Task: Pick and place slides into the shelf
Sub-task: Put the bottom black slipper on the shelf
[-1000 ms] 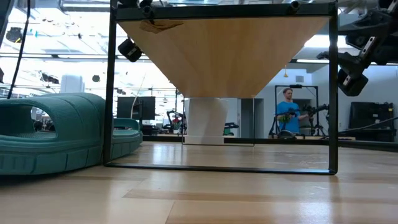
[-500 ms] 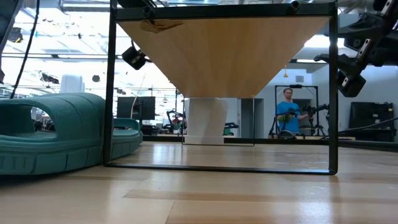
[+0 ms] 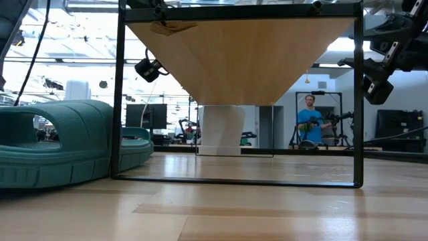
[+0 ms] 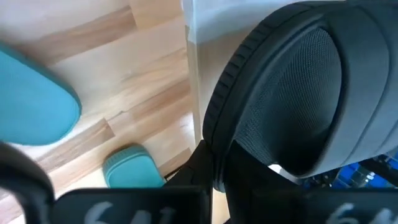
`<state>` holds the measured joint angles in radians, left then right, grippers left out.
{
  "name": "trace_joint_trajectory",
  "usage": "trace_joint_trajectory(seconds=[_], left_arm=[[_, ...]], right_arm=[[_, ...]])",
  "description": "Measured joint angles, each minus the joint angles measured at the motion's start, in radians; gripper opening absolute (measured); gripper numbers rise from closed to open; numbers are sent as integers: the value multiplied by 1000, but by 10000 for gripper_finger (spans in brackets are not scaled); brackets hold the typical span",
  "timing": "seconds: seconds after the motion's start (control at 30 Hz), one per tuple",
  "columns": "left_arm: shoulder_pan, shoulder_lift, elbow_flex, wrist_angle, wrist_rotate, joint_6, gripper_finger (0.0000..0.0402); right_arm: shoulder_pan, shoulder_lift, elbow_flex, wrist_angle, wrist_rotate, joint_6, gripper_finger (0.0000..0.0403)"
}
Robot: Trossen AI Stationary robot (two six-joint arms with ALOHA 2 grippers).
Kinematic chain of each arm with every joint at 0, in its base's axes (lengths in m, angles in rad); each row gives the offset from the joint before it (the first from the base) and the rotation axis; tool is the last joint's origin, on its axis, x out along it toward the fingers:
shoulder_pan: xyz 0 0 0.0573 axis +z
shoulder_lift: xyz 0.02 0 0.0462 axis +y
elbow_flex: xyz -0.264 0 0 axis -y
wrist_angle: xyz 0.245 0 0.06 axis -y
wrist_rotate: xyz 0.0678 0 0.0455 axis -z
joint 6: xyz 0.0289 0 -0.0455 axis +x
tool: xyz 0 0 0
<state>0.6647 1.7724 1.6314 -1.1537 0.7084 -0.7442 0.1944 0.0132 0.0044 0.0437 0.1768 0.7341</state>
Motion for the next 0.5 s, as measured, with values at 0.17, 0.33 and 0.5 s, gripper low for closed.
trace_joint_trajectory(seconds=[0.17,0.33,0.5], left_arm=[[0,-2,0,2,-31,-22,0],[0,-2,0,2,-56,-37,0],[-3,-2,0,11,-93,-62,0]], right_arm=[[0,0,0,0,0,0,178],[0,0,0,0,-3,0,178],[0,0,0,0,-8,0,178]])
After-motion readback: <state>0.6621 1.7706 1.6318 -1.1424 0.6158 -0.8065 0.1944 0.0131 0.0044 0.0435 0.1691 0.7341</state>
